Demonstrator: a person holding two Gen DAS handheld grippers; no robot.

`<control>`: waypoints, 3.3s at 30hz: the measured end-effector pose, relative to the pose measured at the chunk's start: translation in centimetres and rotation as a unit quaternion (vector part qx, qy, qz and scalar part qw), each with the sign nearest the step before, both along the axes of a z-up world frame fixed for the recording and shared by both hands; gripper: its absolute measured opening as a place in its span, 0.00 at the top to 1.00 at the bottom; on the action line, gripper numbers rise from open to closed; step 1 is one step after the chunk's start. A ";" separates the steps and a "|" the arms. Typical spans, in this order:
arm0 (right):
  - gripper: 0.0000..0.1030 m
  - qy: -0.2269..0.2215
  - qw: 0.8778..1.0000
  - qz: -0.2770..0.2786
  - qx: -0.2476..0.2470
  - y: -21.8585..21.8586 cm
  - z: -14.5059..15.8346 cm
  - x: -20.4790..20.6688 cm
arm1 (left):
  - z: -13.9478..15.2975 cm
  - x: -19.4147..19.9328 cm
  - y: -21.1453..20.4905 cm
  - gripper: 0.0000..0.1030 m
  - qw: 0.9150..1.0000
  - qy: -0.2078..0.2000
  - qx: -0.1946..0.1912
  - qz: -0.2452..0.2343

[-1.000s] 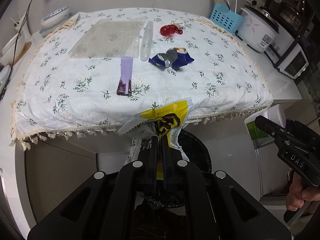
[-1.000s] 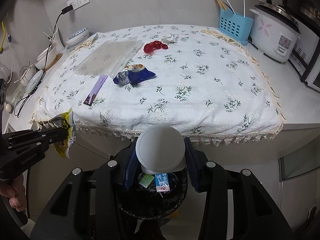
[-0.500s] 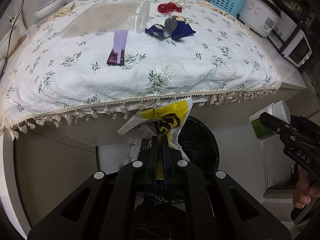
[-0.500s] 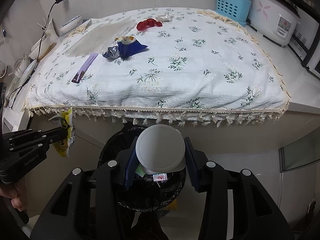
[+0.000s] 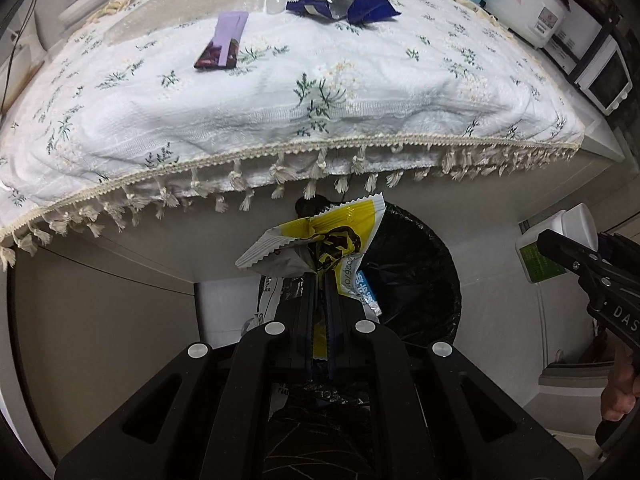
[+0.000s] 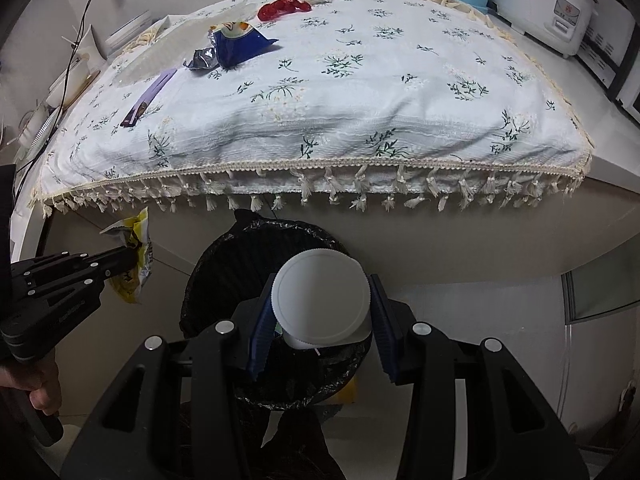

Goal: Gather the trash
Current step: 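Lower both tools with their items over the black bin, then open the left tool to drop the snack bag while the right tool drops the pill bottle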

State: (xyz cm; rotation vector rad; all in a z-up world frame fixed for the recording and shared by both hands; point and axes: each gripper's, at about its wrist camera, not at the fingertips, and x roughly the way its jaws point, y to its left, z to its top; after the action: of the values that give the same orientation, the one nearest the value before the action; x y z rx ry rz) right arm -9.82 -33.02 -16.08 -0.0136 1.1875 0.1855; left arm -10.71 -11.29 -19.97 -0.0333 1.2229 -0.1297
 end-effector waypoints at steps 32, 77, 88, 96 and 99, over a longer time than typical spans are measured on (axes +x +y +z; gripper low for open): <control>0.60 0.018 0.999 -0.046 -0.008 -3.8 -0.4 -3.1 | -6.1 0.5 -6.3 0.82 0.997 0.029 -0.001 -0.067; 0.60 0.037 0.996 0.077 0.014 8.6 -4.7 3.7 | 0.3 -0.8 7.8 0.06 0.996 -0.025 -0.010 0.079; 0.56 0.033 0.997 0.062 0.011 8.7 -4.7 4.3 | -0.4 -0.4 8.6 0.06 0.996 -0.019 -0.008 0.084; 0.18 -0.016 0.999 0.039 -0.005 7.4 -1.2 4.6 | 0.3 0.0 8.0 0.06 0.996 -0.020 -0.008 0.086; 0.12 -0.028 0.999 0.029 -0.009 6.7 0.5 4.8 | 1.4 0.1 7.9 0.06 0.996 -0.026 -0.014 0.087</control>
State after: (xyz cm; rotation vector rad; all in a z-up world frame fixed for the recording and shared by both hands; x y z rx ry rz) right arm -4.99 -26.30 -15.57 -0.0682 1.1344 0.2238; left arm -10.57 -3.42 -18.52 -0.1603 1.1609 0.0047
